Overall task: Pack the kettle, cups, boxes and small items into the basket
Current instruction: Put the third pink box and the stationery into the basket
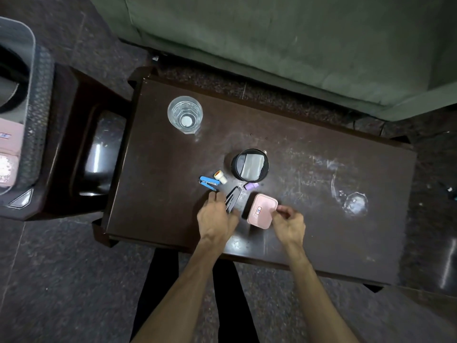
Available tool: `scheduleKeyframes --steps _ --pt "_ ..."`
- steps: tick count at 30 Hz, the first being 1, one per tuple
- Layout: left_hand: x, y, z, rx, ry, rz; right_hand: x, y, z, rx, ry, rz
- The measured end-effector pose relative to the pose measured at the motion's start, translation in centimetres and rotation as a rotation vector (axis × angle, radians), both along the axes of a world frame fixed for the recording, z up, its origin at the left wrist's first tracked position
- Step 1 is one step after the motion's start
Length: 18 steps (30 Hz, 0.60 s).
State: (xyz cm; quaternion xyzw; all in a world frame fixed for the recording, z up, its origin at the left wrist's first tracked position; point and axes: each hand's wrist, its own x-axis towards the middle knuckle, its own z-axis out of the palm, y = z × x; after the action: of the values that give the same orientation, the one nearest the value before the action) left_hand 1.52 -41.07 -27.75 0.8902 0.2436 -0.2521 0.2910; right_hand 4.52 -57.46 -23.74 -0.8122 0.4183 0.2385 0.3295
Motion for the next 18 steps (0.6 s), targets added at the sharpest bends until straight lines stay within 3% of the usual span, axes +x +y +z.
scheduleKeyframes --steps 8,18 --pt "-3.8 4.5 5.0 -0.061 -0.284 0.357 0.0 4.9 3.6 0.218 -0.072 0.059" --pt "-5.6 20.6 10.7 0.046 -0.710 0.805 3.5 25.0 8.6 0.507 -0.223 0.370"
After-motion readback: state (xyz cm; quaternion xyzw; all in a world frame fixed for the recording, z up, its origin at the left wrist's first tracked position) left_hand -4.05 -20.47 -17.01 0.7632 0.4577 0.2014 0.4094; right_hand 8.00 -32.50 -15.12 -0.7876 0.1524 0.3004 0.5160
